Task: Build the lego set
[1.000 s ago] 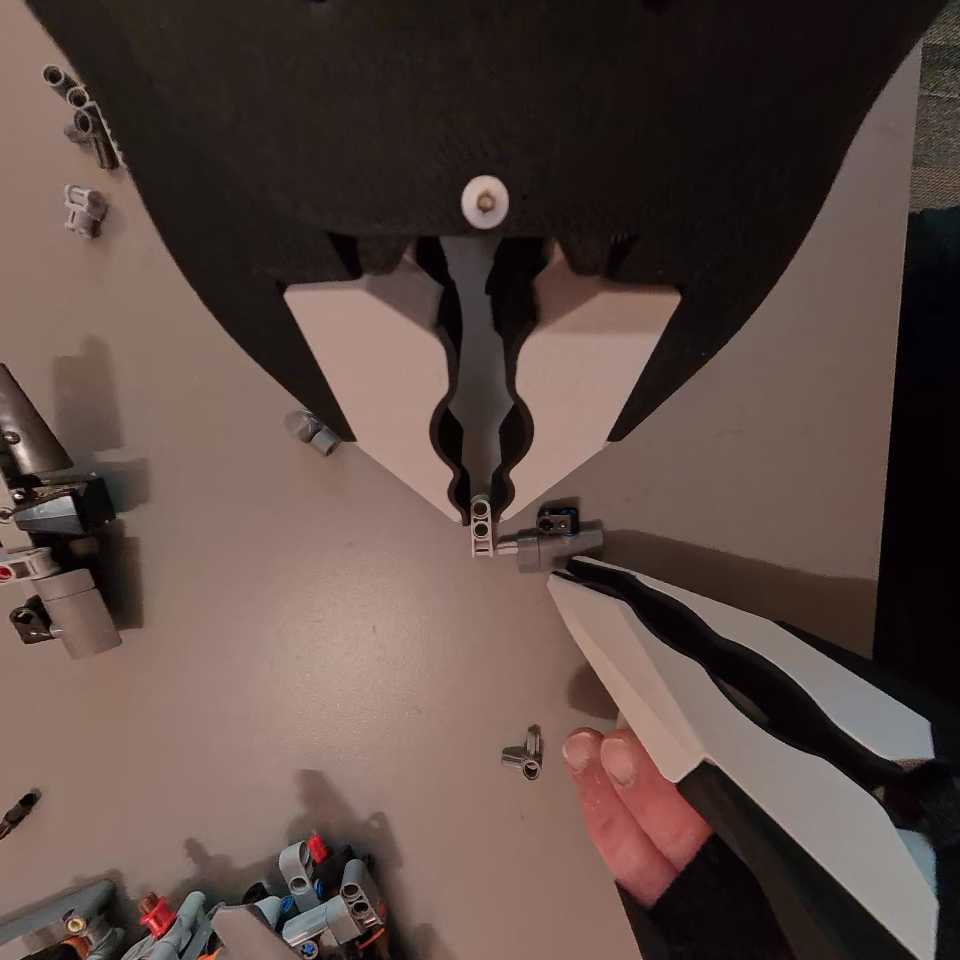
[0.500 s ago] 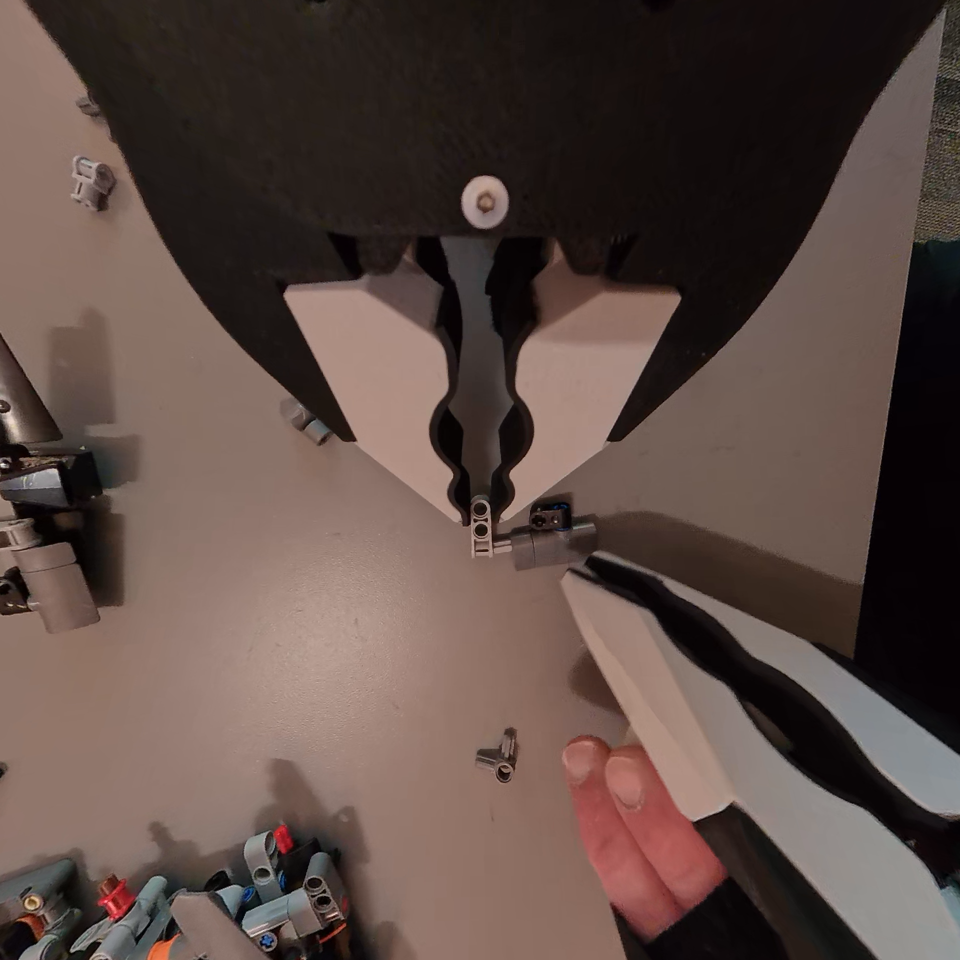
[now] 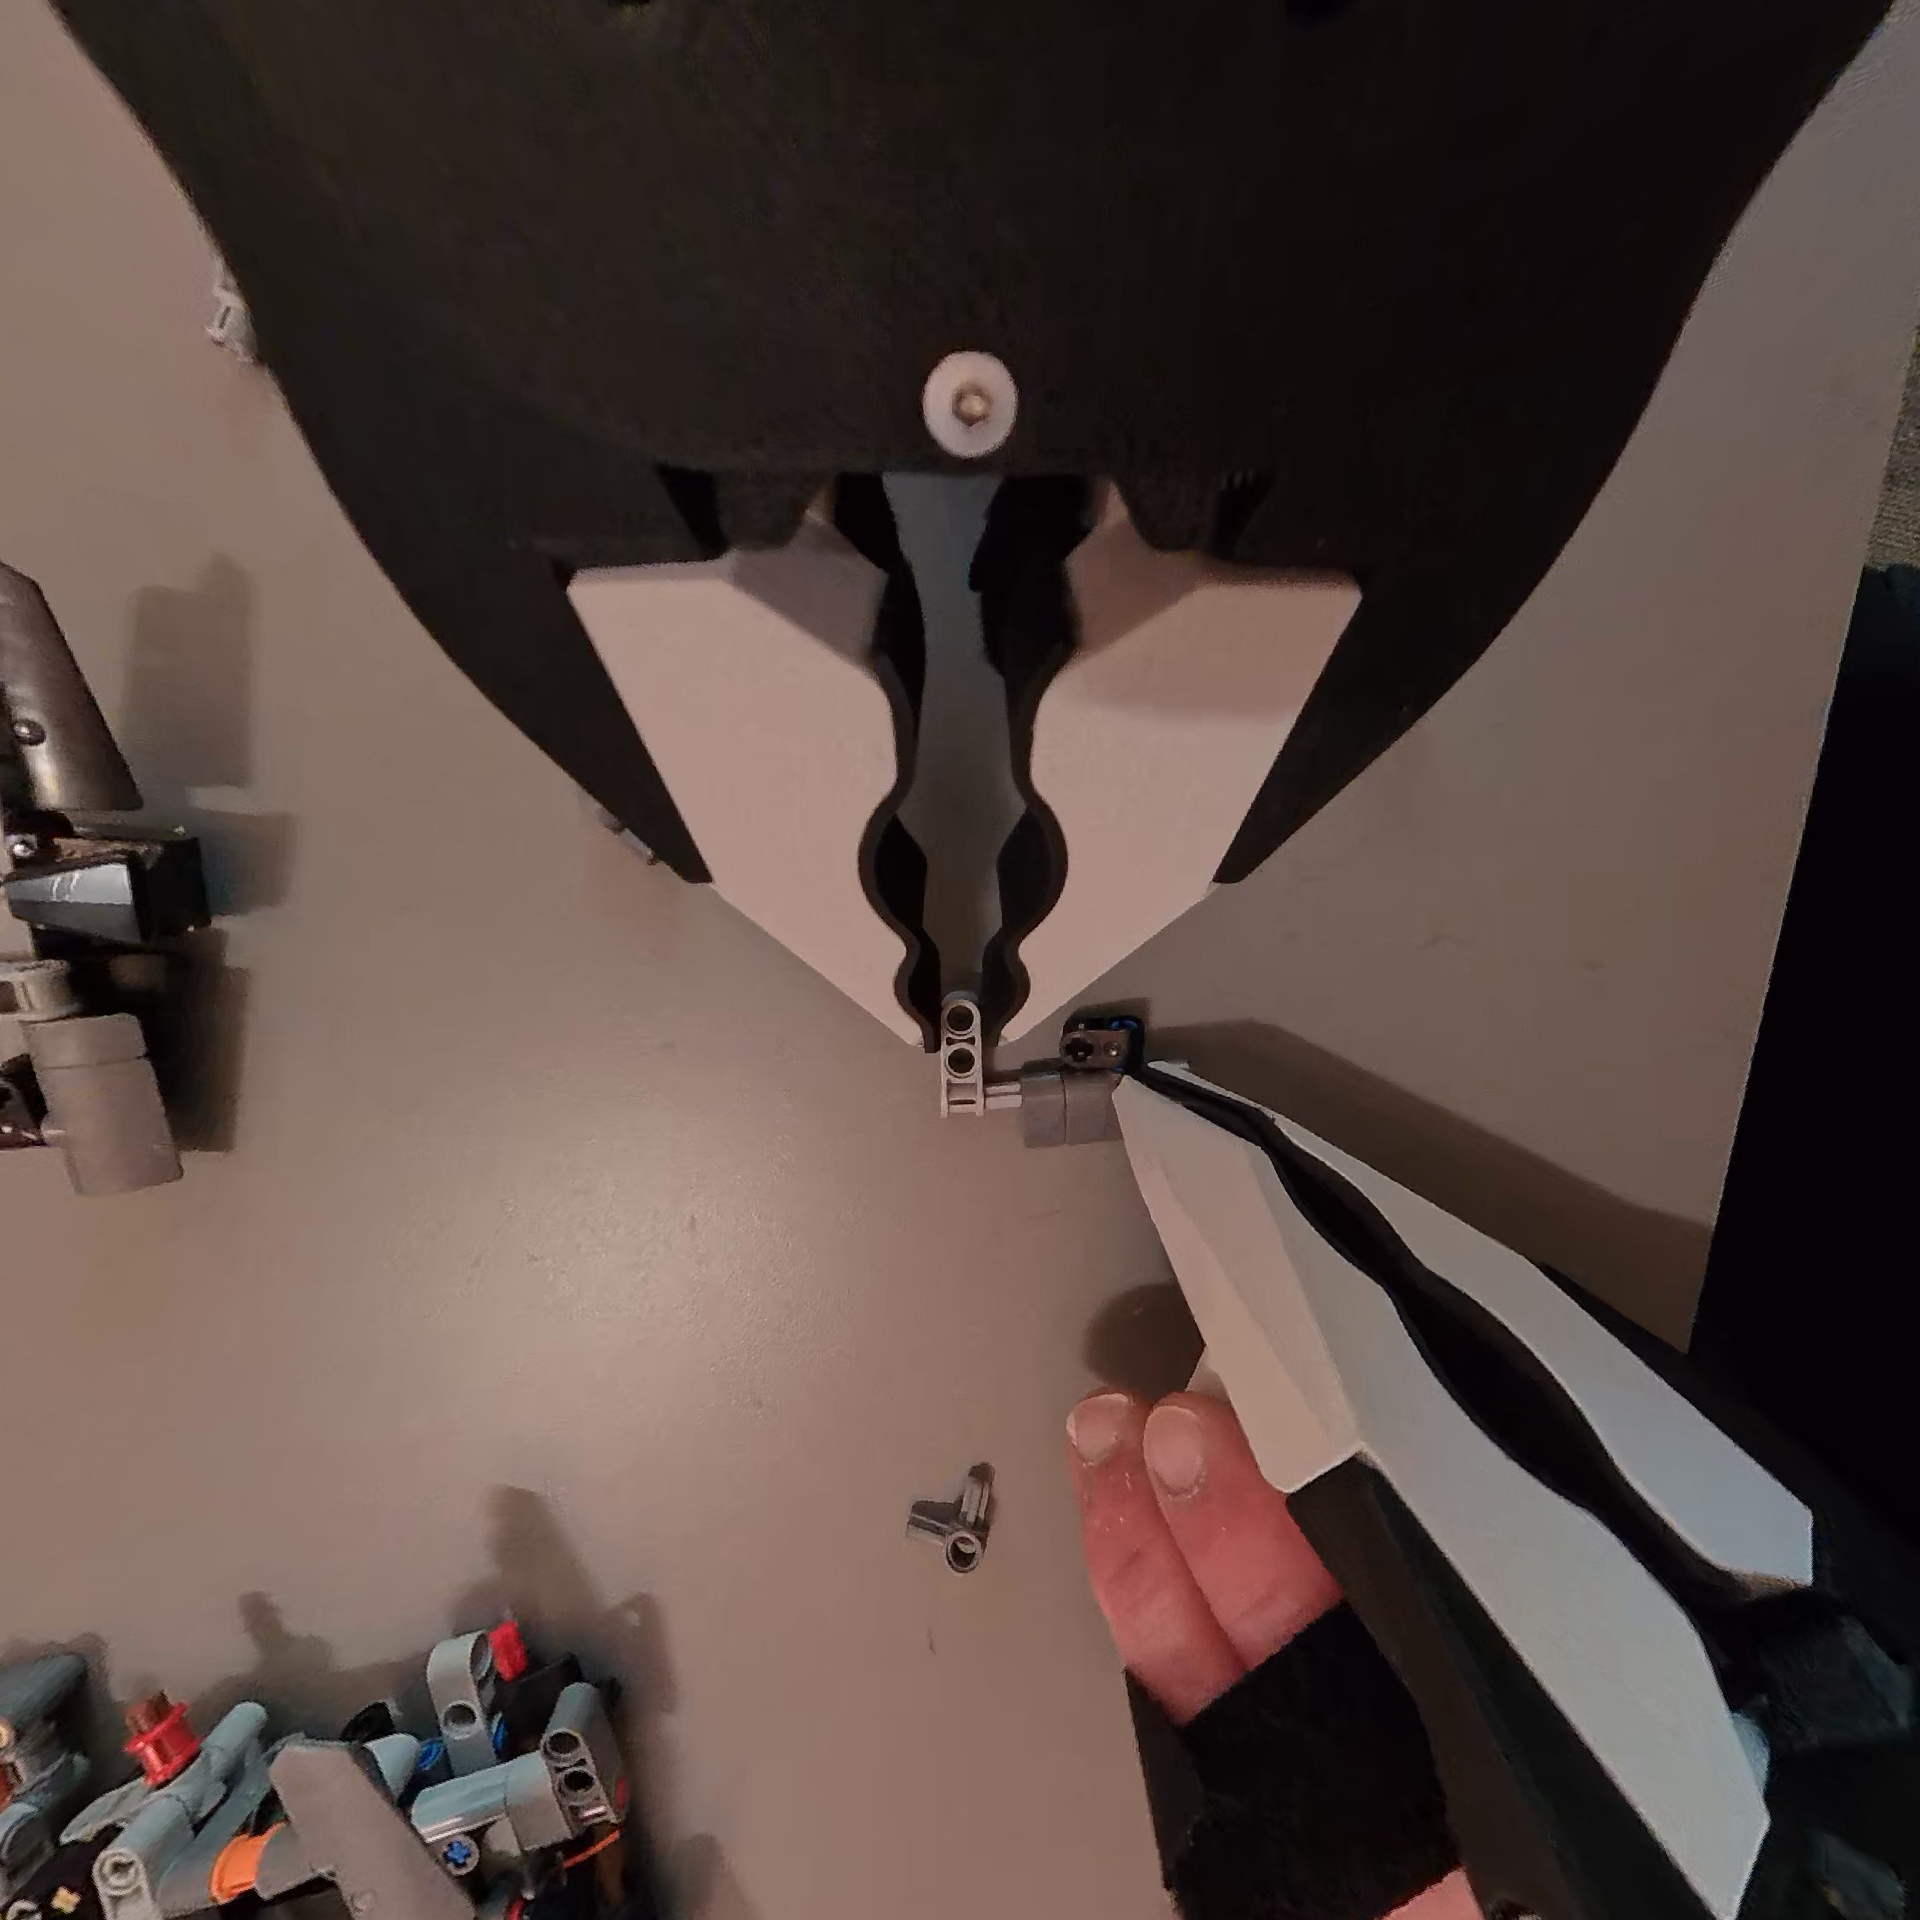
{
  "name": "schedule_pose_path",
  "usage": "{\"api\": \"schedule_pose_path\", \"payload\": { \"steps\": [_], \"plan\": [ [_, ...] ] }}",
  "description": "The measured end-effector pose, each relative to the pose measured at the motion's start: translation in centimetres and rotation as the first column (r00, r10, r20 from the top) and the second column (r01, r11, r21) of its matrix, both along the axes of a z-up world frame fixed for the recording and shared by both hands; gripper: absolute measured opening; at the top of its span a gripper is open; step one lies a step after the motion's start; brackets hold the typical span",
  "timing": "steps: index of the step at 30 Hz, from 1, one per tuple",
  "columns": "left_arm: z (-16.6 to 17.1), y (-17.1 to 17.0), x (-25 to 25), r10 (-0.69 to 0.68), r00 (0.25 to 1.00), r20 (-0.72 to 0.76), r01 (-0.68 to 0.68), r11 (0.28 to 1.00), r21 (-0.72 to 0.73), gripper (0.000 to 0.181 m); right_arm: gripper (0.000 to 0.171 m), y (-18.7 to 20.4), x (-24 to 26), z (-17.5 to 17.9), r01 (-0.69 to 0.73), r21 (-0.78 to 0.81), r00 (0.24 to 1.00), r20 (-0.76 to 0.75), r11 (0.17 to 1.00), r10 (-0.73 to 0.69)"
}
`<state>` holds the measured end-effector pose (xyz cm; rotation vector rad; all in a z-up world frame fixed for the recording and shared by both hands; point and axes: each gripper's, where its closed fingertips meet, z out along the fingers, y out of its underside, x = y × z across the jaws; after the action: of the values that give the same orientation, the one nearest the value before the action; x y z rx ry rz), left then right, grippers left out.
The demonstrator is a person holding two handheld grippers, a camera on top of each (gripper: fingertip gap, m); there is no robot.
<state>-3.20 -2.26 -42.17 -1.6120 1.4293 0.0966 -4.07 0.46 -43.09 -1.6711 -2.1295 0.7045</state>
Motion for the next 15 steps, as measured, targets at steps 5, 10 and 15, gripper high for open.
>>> {"api": "schedule_pose_path", "payload": {
  "steps": [5,10,15],
  "plan": [
    [-0.04,-0.02,0.02,-0.01,1.0,0.012,0.01,1.0,-0.01,0.0,0.005,-0.04,0.03,-0.01,-0.059,0.0,0.998,-0.005,0.998,0.059],
    [-0.71,0.35,-0.85,-0.001,1.0,-0.013,0.001,1.0,-0.016,0.0,0.005,-0.83,-0.03,0.02,-0.123,-0.032,0.992,-0.024,0.992,0.122],
    [-0.55,0.11,-0.89,0.002,1.0,0.0,-0.002,1.0,-0.017,0.0,0.005,-0.95,0.04,0.0,-0.119,-0.022,0.993,-0.013,0.993,0.118]
  ]
}}
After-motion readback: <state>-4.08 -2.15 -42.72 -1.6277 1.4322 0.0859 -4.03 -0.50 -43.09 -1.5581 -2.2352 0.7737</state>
